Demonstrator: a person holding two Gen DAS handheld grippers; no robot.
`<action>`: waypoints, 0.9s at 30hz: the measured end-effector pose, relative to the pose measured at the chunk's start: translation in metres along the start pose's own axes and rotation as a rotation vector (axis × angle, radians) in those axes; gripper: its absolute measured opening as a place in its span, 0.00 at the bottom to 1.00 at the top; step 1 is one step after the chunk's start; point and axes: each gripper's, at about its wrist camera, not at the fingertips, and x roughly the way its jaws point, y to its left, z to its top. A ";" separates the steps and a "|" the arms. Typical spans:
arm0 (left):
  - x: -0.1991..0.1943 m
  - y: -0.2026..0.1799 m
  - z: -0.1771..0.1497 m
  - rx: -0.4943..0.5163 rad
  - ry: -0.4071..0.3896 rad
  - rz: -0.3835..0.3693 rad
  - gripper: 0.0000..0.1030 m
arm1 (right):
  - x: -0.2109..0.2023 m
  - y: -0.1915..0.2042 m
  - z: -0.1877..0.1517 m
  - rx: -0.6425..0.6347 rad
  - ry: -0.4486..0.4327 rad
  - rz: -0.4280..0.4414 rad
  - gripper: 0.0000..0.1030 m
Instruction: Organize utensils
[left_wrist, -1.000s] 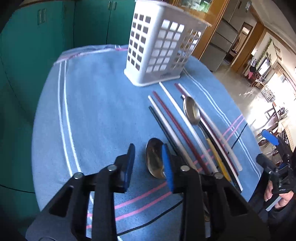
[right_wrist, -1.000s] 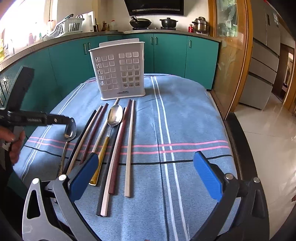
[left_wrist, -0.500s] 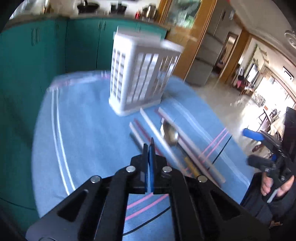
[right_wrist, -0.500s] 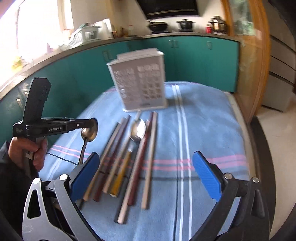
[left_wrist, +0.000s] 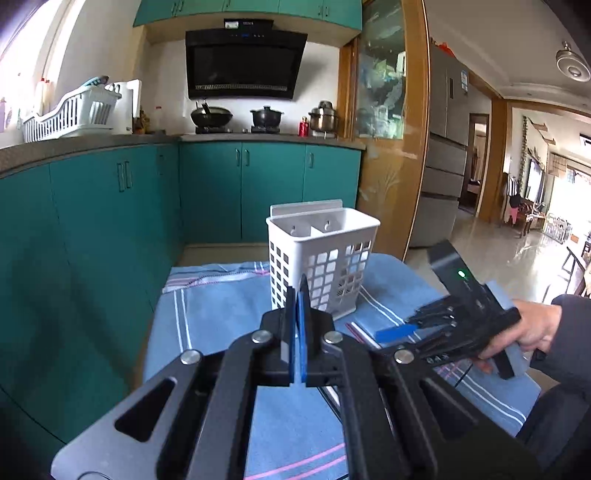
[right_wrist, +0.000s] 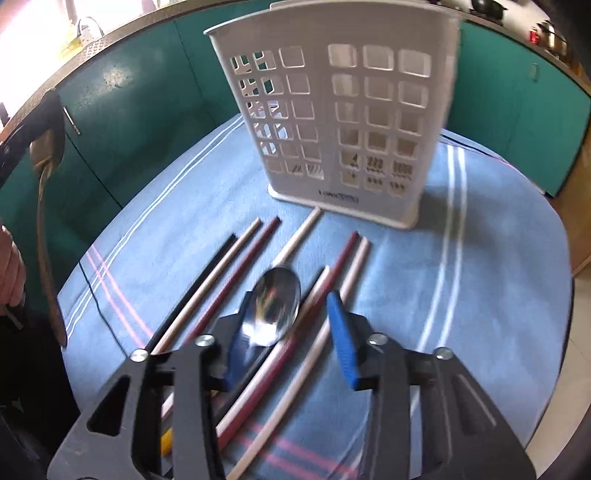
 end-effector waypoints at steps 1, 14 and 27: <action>0.002 0.000 -0.001 -0.003 0.009 -0.003 0.01 | 0.007 -0.004 0.005 0.002 0.011 0.007 0.37; 0.000 0.010 0.002 -0.039 -0.002 0.034 0.01 | 0.000 -0.015 0.017 0.088 0.020 0.124 0.03; -0.027 -0.016 0.027 -0.003 -0.066 0.087 0.01 | -0.196 0.075 -0.005 0.050 -0.440 -0.225 0.03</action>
